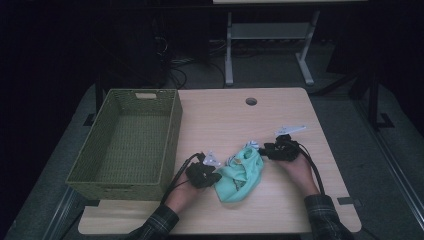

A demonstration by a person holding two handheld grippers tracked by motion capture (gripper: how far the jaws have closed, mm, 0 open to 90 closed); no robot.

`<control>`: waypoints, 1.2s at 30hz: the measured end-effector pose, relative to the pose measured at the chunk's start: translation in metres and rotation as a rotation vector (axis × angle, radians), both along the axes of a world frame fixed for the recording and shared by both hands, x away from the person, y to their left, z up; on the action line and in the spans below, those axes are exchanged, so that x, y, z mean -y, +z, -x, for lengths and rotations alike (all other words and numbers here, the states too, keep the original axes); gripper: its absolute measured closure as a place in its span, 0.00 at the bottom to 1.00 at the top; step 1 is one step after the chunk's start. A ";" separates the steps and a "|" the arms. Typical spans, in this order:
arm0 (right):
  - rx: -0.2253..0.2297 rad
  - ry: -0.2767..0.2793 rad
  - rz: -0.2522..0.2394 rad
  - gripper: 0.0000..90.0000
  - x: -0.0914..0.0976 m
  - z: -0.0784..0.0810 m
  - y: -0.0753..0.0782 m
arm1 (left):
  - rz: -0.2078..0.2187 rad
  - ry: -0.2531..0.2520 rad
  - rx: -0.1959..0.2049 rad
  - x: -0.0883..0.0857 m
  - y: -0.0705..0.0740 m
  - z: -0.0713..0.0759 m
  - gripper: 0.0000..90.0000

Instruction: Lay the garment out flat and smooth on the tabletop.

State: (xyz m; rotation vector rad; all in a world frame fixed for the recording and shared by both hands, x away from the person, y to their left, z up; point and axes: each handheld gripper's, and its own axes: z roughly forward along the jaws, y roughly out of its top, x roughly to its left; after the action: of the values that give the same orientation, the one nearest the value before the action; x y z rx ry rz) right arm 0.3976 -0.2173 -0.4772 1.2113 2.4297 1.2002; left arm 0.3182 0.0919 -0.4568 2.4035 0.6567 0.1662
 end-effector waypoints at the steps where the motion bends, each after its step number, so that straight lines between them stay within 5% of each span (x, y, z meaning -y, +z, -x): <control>1: 0.013 0.011 0.012 0.67 -0.001 0.000 0.000 | 0.000 -0.002 -0.003 0.000 0.000 0.000 0.98; 4: 0.032 0.018 0.028 0.70 -0.003 0.000 -0.001 | -0.002 -0.002 -0.004 -0.001 0.000 -0.001 0.98; 12: 0.071 0.045 0.054 0.98 -0.007 0.002 -0.002 | 0.002 0.003 -0.002 0.000 0.000 0.000 0.98; 23: 0.054 0.008 0.065 1.00 -0.001 0.005 0.013 | -0.006 0.006 0.001 0.001 0.000 0.001 0.98; 36: 0.109 -0.065 0.094 1.00 0.019 0.001 0.046 | -0.007 0.015 0.003 0.001 0.000 0.002 0.98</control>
State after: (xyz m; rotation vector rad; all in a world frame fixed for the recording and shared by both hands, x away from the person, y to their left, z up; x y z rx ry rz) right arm 0.3963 -0.2363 -0.4311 1.1575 2.3215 1.0920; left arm 0.3162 0.0909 -0.4564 2.4048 0.6738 0.1789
